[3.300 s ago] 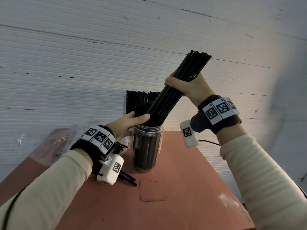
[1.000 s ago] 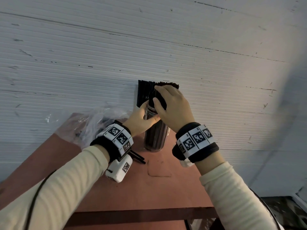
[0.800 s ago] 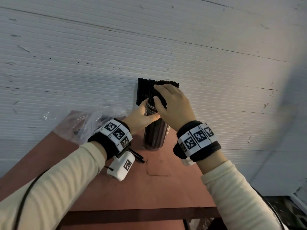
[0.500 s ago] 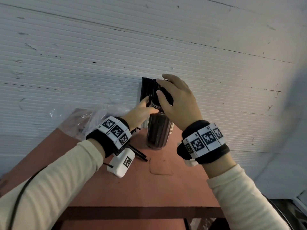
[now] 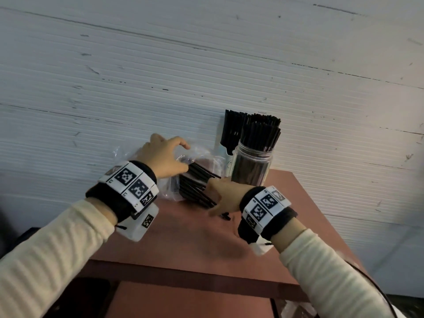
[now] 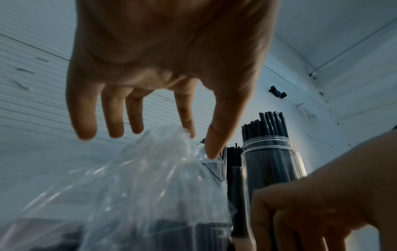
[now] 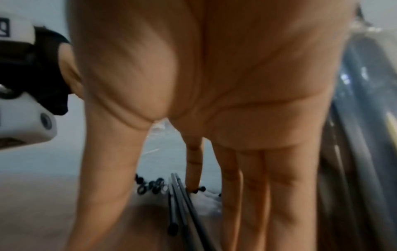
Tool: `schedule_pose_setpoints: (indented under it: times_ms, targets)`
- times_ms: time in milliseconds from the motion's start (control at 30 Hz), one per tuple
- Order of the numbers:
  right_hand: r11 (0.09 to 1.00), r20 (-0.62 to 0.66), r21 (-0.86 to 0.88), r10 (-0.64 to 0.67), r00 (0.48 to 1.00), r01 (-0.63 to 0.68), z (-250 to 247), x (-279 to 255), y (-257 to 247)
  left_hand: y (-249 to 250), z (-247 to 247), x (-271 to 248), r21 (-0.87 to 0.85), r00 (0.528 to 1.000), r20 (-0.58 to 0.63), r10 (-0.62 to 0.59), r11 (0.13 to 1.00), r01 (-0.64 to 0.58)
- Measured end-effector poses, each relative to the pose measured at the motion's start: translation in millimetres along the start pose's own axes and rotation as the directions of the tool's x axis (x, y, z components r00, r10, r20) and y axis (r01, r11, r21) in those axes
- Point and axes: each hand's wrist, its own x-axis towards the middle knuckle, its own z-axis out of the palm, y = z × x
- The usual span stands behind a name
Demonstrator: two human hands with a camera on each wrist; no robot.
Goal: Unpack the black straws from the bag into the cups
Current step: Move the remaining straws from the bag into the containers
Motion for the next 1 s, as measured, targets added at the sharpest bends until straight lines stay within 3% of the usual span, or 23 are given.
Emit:
schedule_pose_setpoints:
  times_ms: [100, 233, 333, 467, 600, 767, 1000]
  targets:
    - [0.993, 0.095, -0.104, 0.061, 0.994, -0.051, 5, 6, -5, -14, 0, -2, -0.029, 0.991, 0.133, 0.025, 0.999, -0.021]
    - [0.999, 0.139, -0.021, 0.039, 0.989, -0.037, 5, 14, -7, -27, -6, -2, -0.069, 0.991, 0.113, 0.069, 0.996, -0.061]
    - [1.0, 0.016, -0.014, -0.018, 1.0, 0.018, 6, 20, -11, -37, -11, 2, -0.129, 0.989, 0.099, 0.105, 0.987, -0.092]
    - [0.983, -0.216, 0.162, -0.053, 0.975, 0.089, -2, 31, -24, -51, -14, 13, -0.216, 0.985, 0.121, 0.124, 0.972, -0.096]
    - [0.965, -0.305, 0.238, -0.035, 0.952, 0.112, -9, 44, -31, -57, -18, 19, -0.249, 0.993, 0.069, 0.096, 0.966, -0.076]
    - [0.993, -0.09, 0.115, 0.026, 0.996, -0.016, -9, 51, -38, -62, -14, 22, -0.273, 0.992, 0.042, 0.118, 0.957, -0.102]
    - [0.983, -0.024, 0.183, 0.021, 0.999, -0.016, -7, 71, -54, -61, -13, 23, -0.256, 0.987, 0.11, 0.12, 0.963, -0.088]
